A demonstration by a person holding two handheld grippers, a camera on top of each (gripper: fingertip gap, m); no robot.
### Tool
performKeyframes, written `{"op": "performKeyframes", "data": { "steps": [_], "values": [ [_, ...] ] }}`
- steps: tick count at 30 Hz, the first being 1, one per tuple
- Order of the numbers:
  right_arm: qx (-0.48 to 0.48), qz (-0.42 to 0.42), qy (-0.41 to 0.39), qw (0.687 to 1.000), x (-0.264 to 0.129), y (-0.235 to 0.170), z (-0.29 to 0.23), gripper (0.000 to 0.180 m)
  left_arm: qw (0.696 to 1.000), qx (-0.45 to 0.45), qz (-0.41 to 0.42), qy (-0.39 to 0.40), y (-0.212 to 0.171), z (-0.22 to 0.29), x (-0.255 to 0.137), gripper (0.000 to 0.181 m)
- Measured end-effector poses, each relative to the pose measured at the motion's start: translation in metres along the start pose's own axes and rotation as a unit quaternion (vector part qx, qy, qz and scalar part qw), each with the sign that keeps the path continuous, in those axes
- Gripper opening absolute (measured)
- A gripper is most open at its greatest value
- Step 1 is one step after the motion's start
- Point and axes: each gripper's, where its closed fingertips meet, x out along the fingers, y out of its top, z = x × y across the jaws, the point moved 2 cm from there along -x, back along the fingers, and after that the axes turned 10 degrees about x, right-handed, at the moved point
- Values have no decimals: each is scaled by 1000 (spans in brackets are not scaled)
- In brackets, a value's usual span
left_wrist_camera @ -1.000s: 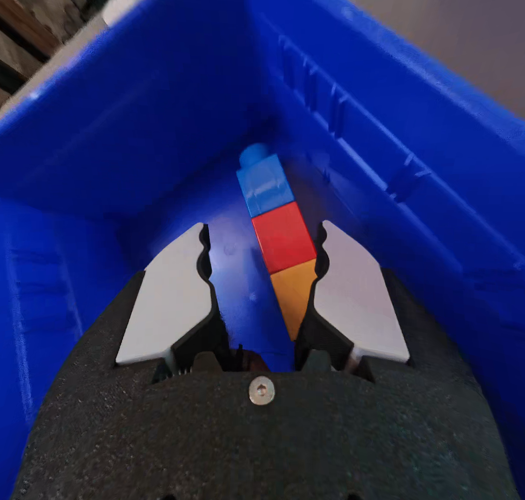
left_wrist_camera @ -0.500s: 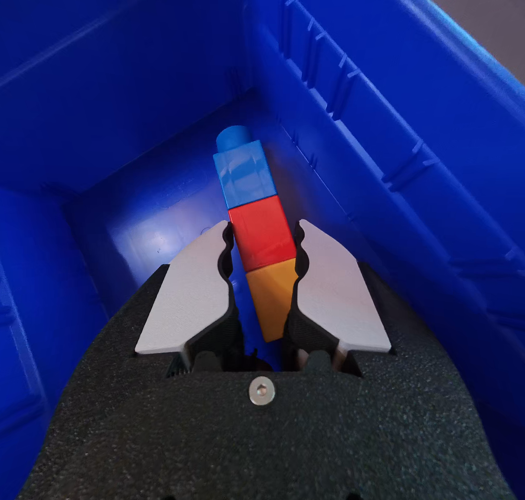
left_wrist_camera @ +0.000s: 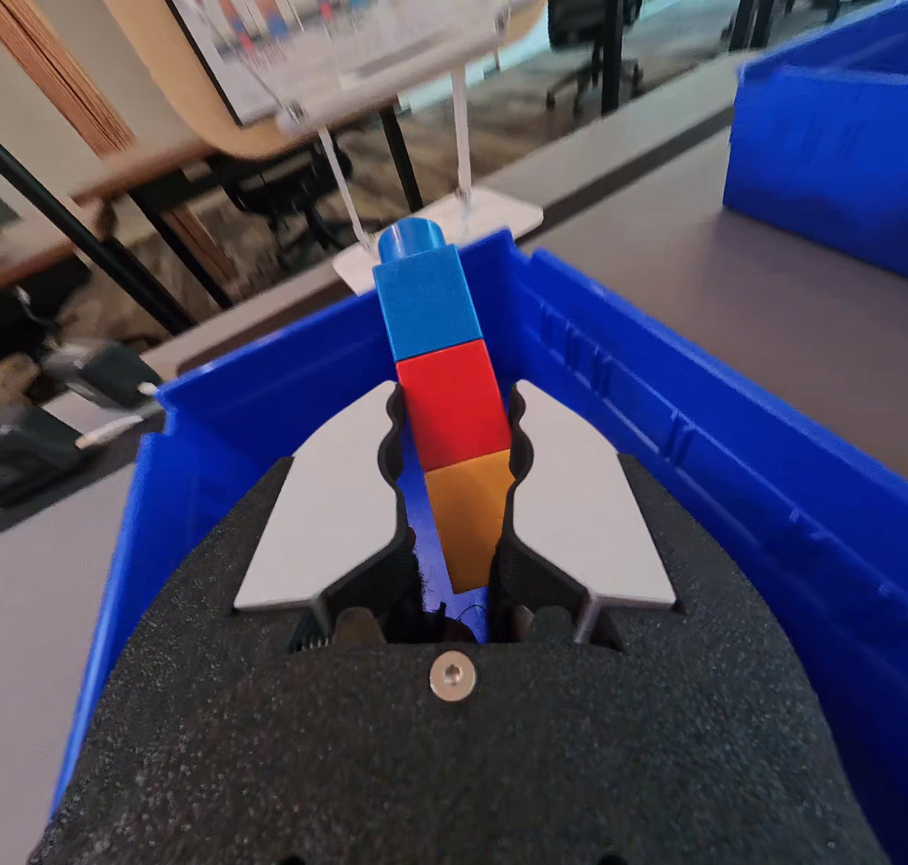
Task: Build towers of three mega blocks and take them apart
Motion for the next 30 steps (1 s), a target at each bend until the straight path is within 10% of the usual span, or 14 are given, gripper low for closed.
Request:
{"op": "performKeyframes", "data": {
  "steps": [9, 17, 30],
  "values": [
    [3, 289, 344, 893, -71, 78, -119, 79, 974, 14, 227, 0, 56, 0, -34, 40],
    [33, 132, 453, 881, -40, 66, -233, 96, 943, 144, 283, 103, 75, 0, -56, 40],
    [-33, 10, 455, 890, 9, 5, -327, 68, 910, 265, 312, 62, 85, 40, -59, 40]
  ]
}}
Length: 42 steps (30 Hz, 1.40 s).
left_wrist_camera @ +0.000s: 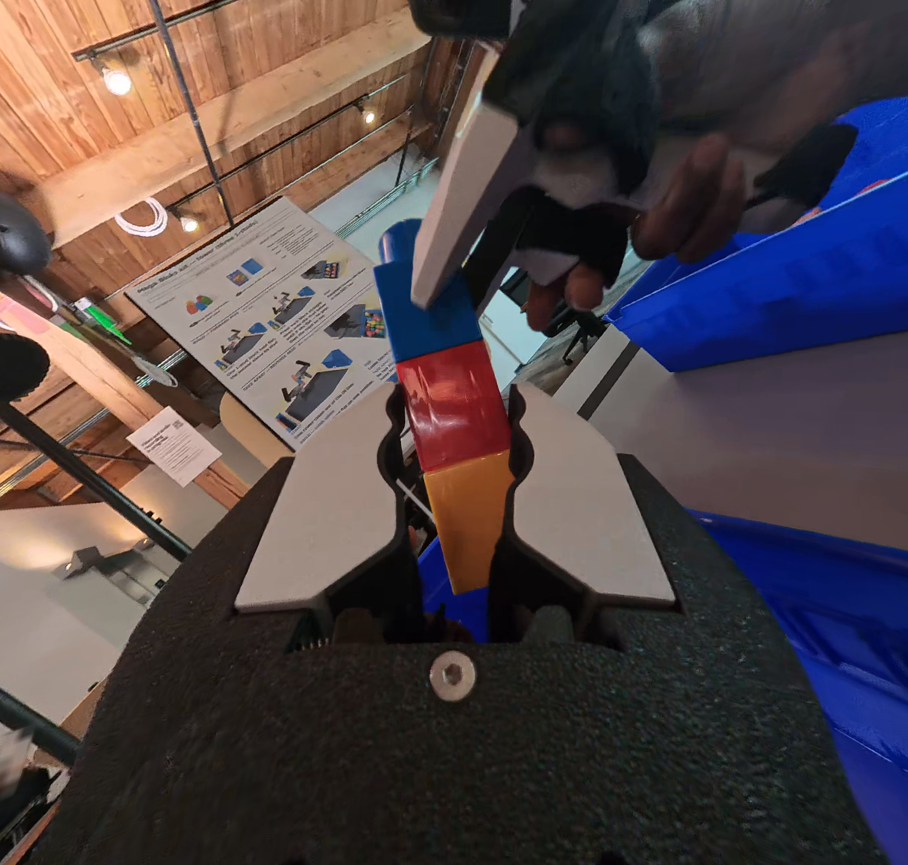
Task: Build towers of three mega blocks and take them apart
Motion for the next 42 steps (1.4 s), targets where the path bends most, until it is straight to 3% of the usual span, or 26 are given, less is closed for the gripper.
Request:
{"op": "performKeyframes", "data": {
  "steps": [1, 2, 13, 17, 22, 25, 29, 34, 42],
  "values": [
    [-5, -2, 2, 1000, 2, -3, 0, 44, 1000, 3, -1, -5, 0, 2, 1, 40],
    [-4, 1, 4, 1000, 4, -3, -1, 36, 1000, 6, -10, -2, -2, 2, 1, 40],
    [-15, -5, -3, 1000, 1, -1, -2, 36, 999, -30, -39, -18, -8, 2, 4, 37],
    [-3, 103, -20, 994, -52, 44, 8, 36, 997, -22, -79, 2, -29, -7, -2, 37],
    [-46, 145, -189, 970, -156, 66, 50, 36, 997, -41, -68, 12, -25, -11, -2, 37],
    [-28, 97, -333, 937, -219, 45, 94, 36, 997, -21, -71, -5, -24, -3, 0, 38],
    [66, -28, -501, 863, -289, -17, 159, 36, 997, -10, -70, -16, -22, 3, 3, 38],
    [141, -152, -550, 809, -312, -77, 199, 36, 997, -11, -75, -13, -25, 1, 2, 38],
    [157, -236, -586, 759, -318, -108, 221, 36, 997, -8, -76, -18, -24, 4, 3, 38]
  ]
}}
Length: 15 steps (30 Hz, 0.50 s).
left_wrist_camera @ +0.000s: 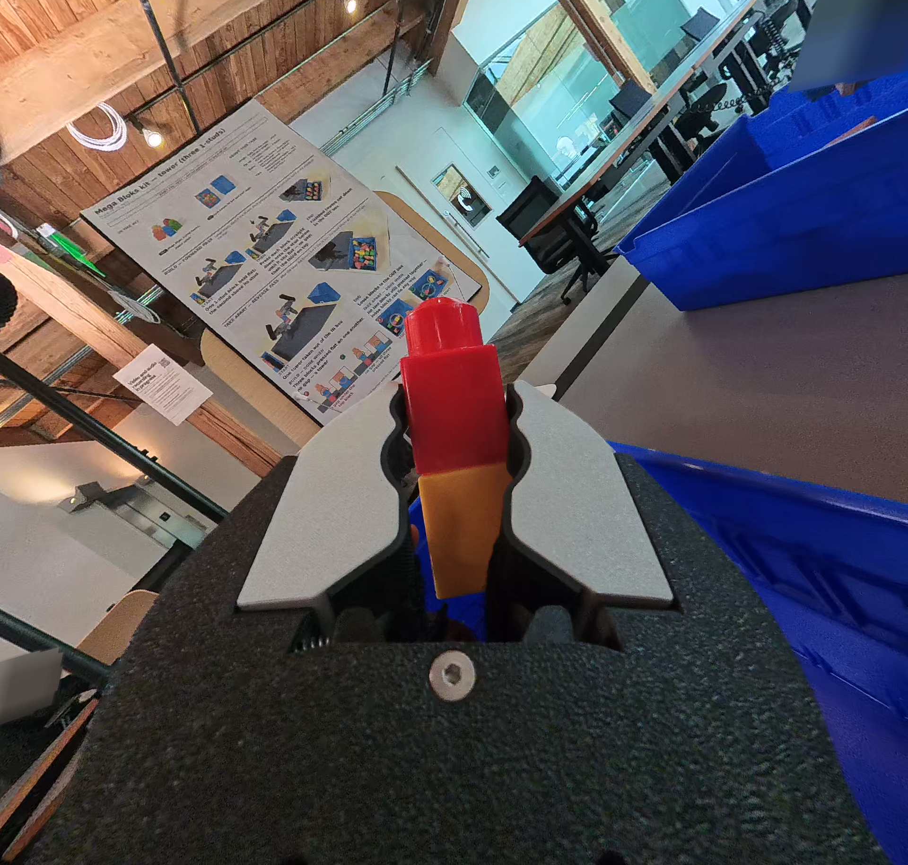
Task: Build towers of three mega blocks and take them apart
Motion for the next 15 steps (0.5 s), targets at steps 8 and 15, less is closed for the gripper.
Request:
{"op": "performKeyframes", "data": {
  "steps": [8, 15],
  "values": [
    [11, 5, 2, 1000, 2, 2, 0, 44, 1000, 1, 1, -3, 1, 1, 1, 38],
    [-41, 176, 112, 977, -56, 50, -54, 50, 1000, -6, 10, -3, 3, 1, 1, 38]
  ]
}}
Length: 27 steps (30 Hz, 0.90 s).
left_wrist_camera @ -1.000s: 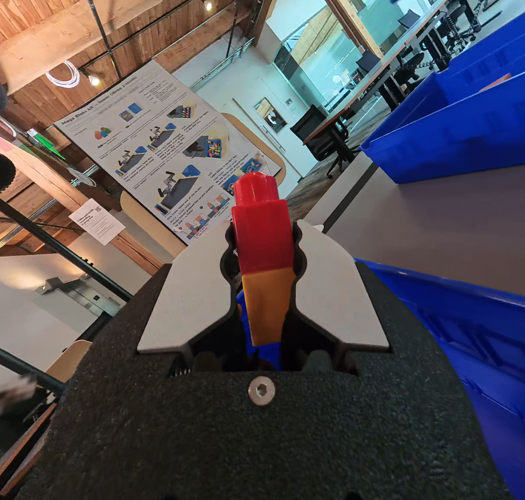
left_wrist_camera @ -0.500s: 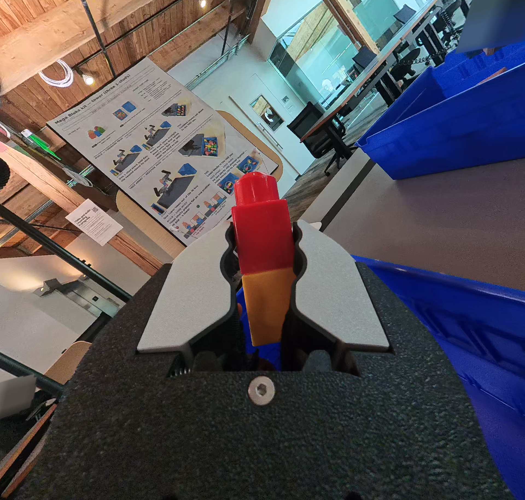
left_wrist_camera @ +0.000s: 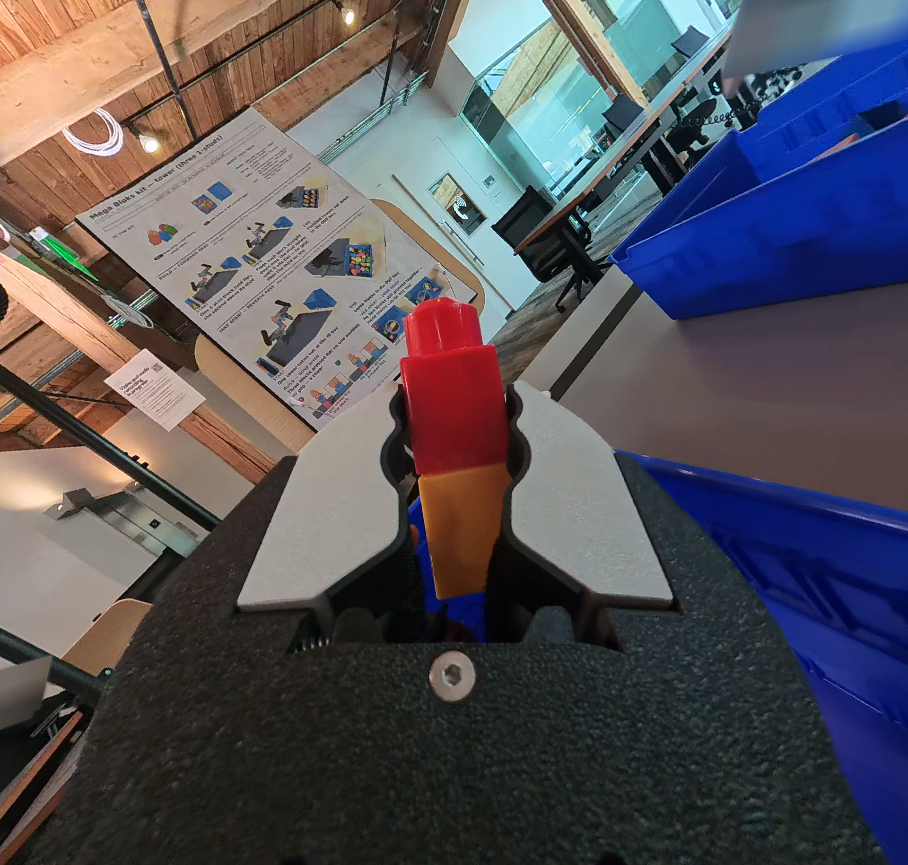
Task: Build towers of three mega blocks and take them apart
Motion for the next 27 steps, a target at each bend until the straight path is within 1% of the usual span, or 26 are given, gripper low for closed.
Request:
{"op": "performKeyframes", "data": {
  "steps": [2, 3, 5, 7, 8, 9, 11, 14, 15, 16, 17, 18, 21, 24, 27],
  "values": [
    [-17, 76, 106, 991, -16, 29, -49, 52, 1000, 0, 6, 1, 2, 0, 0, 38],
    [-24, 111, 170, 979, -27, 42, -77, 53, 1000, 1, 11, 2, 3, 0, -1, 38],
    [-37, 158, 299, 940, -51, 59, -137, 58, 1000, 4, 21, 4, 7, 0, -2, 38],
    [-64, 167, 414, 893, -70, 62, -198, 64, 999, 10, 30, 3, 10, 1, -2, 38],
    [-81, 159, 453, 873, -74, 58, -225, 66, 999, 11, 37, -1, 12, 2, -2, 38],
    [-97, 146, 474, 863, -74, 53, -249, 67, 999, 12, 44, -7, 14, 4, -3, 38],
    [-128, 115, 475, 863, -61, 40, -288, 68, 999, 16, 50, -11, 17, 7, -2, 38],
    [-168, 68, 461, 869, -37, 15, -327, 68, 998, 23, 55, -20, 20, 10, -3, 37],
    [-169, 61, 461, 869, -33, 10, -336, 65, 998, 26, 58, -23, 21, 11, -3, 38],
    [-168, 59, 457, 871, -28, 7, -342, 56, 997, 28, 60, -26, 22, 13, -3, 38],
    [-166, 62, 450, 875, -24, 6, -344, 41, 997, 30, 59, -29, 22, 14, -2, 38],
    [-162, 65, 449, 877, -23, 6, -346, 39, 998, 34, 51, -26, 19, 13, -2, 37],
    [-150, 68, 460, 872, -26, 9, -344, 36, 998, 34, 47, -19, 18, 11, -2, 37],
    [-136, 76, 463, 872, -31, 17, -335, 36, 998, 57, 3, -20, 4, 11, 1, 39],
    [-139, 70, 462, 873, -32, 17, -330, 36, 999, 50, -2, -21, 6, 11, 1, 37]
  ]
}}
